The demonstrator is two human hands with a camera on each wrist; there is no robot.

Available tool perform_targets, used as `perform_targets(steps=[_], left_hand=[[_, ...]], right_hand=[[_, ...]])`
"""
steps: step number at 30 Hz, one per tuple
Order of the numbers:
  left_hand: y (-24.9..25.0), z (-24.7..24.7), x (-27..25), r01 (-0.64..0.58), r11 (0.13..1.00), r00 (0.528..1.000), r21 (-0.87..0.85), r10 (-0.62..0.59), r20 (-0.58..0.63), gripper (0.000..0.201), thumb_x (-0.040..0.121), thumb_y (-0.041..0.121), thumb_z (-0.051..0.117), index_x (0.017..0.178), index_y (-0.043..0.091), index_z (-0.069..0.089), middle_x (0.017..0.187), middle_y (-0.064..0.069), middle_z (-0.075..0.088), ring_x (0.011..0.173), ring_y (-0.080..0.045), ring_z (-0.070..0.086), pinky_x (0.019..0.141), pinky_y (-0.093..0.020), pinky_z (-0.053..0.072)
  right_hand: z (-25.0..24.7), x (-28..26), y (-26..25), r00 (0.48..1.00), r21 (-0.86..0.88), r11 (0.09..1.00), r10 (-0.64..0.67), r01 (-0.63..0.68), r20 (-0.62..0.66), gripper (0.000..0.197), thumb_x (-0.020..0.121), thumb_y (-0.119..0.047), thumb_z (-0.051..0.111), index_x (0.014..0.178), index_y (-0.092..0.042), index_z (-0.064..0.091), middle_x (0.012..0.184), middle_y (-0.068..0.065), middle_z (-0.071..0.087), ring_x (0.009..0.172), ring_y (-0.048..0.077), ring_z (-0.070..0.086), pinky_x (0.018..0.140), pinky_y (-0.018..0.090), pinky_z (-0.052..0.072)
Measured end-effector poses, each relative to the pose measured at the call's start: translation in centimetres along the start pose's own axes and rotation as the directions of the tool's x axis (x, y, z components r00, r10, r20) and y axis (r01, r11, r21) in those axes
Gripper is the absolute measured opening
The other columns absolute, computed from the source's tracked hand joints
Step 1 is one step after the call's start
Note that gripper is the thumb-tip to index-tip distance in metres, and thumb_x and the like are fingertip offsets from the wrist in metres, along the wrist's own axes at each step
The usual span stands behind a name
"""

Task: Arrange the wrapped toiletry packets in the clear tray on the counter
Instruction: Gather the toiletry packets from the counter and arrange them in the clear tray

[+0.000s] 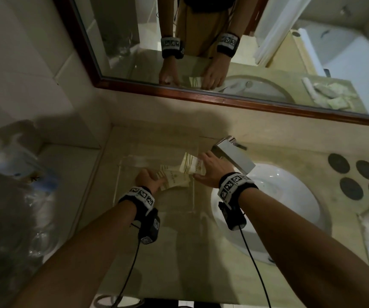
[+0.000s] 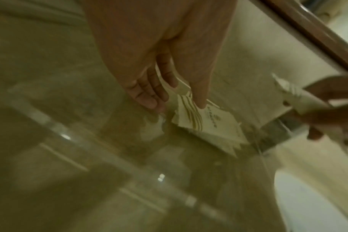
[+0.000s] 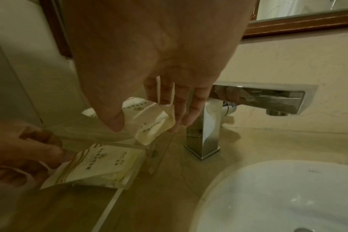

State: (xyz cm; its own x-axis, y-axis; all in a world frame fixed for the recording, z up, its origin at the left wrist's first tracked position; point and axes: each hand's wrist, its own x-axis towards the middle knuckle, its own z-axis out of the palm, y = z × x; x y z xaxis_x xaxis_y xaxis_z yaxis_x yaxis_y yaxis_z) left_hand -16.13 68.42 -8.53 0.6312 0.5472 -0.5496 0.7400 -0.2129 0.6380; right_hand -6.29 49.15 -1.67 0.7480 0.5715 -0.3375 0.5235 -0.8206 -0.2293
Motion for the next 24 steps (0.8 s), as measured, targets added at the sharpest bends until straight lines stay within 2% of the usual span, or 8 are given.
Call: perform_targets(steps=[3,6,8,10,13,18,21,24], left_hand=[[-0.4,0.5,-1.0,-0.174,0.93,0.985,0.323,0.162,0.064,0.047,0.063,0.043,0.078,0.091,0.016,0.051,0.098,-0.006,0.055,0.087,-0.026,0.059,0.074,-0.032,0.051],[-0.7,0.9,-1.3,-0.324,0.722,0.945,0.612,0.284,0.165,0.063,0.068,0.049,0.07,0.118,0.017,0.05,0.12,-0.009,0.049,0.11,-0.03,0.053,0.094,-0.041,0.047],[-0.4,1.2,-1.5,-0.339,0.623,0.932,0.705,0.323,0.163,0.065,0.072,0.047,0.067,0.126,0.018,0.046,0.126,-0.01,0.05,0.116,-0.031,0.049,0.099,-0.041,0.041],[-0.1,1.4,-1.4,-0.318,0.616,0.936,0.721,0.325,0.136,0.057,0.076,0.041,0.067,0.125,0.018,0.048,0.125,-0.011,0.053,0.116,-0.031,0.051,0.099,-0.041,0.039],[0.1,1.6,-1.5,-0.345,0.62,0.921,0.705,0.368,0.127,0.038,0.082,0.03,0.064,0.115,0.016,0.054,0.117,-0.01,0.061,0.108,-0.03,0.058,0.094,-0.04,0.044],[0.6,1.6,-2.0,-0.351,0.615,0.905,0.706,0.417,0.087,0.013,0.089,0.018,0.058,0.099,0.011,0.058,0.105,-0.012,0.065,0.095,-0.03,0.063,0.082,-0.038,0.049],[1.1,1.1,-1.9,-0.316,0.647,0.93,0.694,0.355,0.092,0.014,0.088,0.021,0.06,0.095,0.01,0.062,0.103,-0.011,0.068,0.093,-0.029,0.066,0.079,-0.035,0.05],[1.2,0.7,-1.8,-0.291,0.7,0.948,0.652,0.304,0.097,0.019,0.086,0.029,0.063,0.092,0.011,0.066,0.101,-0.01,0.069,0.093,-0.028,0.066,0.081,-0.034,0.05]], right_hand=[[0.3,0.0,-0.3,1.0,0.015,1.0,-0.009,0.009,-0.002,0.059,0.083,-0.05,0.062,0.129,-0.019,0.042,0.117,0.001,0.048,0.091,0.02,0.056,0.073,0.036,0.053],[0.6,0.0,-0.6,1.0,0.006,1.0,-0.019,0.019,-0.001,0.058,0.082,-0.05,0.062,0.128,-0.02,0.043,0.114,0.001,0.048,0.09,0.02,0.057,0.073,0.037,0.055],[0.8,0.0,-0.6,1.0,0.003,1.0,-0.019,0.019,-0.001,0.059,0.082,-0.05,0.063,0.128,-0.02,0.042,0.114,0.001,0.048,0.091,0.02,0.057,0.074,0.038,0.056],[0.8,-0.1,-0.6,1.0,0.001,1.0,-0.023,0.023,-0.006,0.059,0.082,-0.05,0.063,0.128,-0.019,0.042,0.115,0.001,0.048,0.091,0.021,0.058,0.073,0.038,0.056],[0.9,-0.4,-0.3,1.0,0.013,1.0,-0.022,0.023,-0.012,0.06,0.082,-0.05,0.063,0.129,-0.019,0.042,0.117,0.002,0.048,0.092,0.021,0.058,0.073,0.035,0.055],[1.0,-0.9,0.2,1.0,0.033,0.999,-0.014,0.015,-0.022,0.06,0.083,-0.048,0.063,0.13,-0.018,0.042,0.119,0.002,0.048,0.088,0.018,0.054,0.066,0.029,0.047],[1.2,-1.1,0.2,1.0,0.038,0.999,-0.013,0.013,-0.017,0.059,0.082,-0.048,0.064,0.129,-0.018,0.042,0.118,0.002,0.048,0.091,0.018,0.054,0.067,0.029,0.048],[1.4,-1.2,-0.1,0.999,-0.011,1.0,-0.019,0.018,-0.035,0.059,0.081,-0.05,0.064,0.128,-0.02,0.044,0.117,0.002,0.049,0.098,0.019,0.052,0.076,0.031,0.05]])
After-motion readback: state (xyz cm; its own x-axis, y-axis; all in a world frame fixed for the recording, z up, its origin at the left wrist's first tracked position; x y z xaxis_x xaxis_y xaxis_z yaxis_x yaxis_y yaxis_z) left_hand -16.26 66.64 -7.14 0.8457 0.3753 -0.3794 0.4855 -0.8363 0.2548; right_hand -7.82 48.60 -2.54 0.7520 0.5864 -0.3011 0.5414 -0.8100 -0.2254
